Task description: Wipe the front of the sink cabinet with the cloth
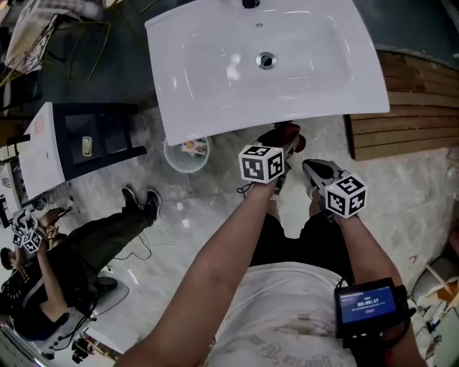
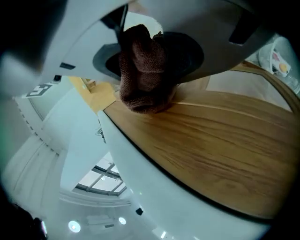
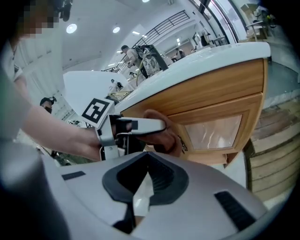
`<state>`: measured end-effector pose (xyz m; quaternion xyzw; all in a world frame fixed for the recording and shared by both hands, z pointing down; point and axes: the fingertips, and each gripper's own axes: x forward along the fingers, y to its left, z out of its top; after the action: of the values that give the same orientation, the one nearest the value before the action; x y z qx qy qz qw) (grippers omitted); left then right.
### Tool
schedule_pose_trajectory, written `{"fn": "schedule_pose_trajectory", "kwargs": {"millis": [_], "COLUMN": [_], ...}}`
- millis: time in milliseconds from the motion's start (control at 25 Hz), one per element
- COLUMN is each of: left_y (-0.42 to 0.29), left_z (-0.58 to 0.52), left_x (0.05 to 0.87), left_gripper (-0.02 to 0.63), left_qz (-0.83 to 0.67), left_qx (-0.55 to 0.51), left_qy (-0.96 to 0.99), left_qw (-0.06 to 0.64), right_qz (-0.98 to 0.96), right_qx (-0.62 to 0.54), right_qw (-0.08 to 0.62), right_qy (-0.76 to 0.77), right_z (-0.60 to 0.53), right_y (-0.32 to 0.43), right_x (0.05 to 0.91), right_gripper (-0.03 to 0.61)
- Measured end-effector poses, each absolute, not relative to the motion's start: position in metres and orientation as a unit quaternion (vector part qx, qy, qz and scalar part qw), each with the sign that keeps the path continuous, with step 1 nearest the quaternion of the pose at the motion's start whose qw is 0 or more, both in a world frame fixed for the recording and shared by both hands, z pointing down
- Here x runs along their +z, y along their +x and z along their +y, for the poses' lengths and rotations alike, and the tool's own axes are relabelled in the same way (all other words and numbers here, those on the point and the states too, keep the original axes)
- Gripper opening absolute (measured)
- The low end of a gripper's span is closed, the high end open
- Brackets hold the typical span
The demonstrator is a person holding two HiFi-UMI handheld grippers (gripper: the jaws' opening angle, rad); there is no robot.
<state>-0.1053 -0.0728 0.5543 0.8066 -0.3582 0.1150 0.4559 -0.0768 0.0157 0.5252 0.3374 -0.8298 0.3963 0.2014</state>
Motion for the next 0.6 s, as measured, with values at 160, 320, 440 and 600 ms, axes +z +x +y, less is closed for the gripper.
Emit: {"fn": "schedule_pose_trajectory", "kwargs": {"millis": [160,320,440,600], "left_y": [-0.085,-0.092,-0.104,-0.123], "left_z": [-0.086,-0.094,-0.096,-0.097], "left_x": [0.557,0.554,0.548,0.537], "left_gripper": [0.178,0.178,0.178,0.178], "left_qz": [-0.339,-0.360,-0.375,-0.380], "left_qx": [0.108,0.075,0.052,0.044], "left_qy": [0.805,0.790,0.782,0.787], "left_qw": [0.474,0.491,0.496,0.484], "right_qz": [-0.821,-0.817,-0.815,-0.817], "right_qx": [0.406,0.414,0.419,0.424], "right_qw": [0.210,0.213,0.214,0.210], "right_qy": [0.342,0.342,0.337,0.329], "right_z": [0.023,0.032,0.041,0.046], "right_y": [-0.074,-0.073,-0.075,-0.086], "right_x": [0.530,0.536,0.540,0.539], "right_gripper": [0.014,0.012,0.014,0.014]}}
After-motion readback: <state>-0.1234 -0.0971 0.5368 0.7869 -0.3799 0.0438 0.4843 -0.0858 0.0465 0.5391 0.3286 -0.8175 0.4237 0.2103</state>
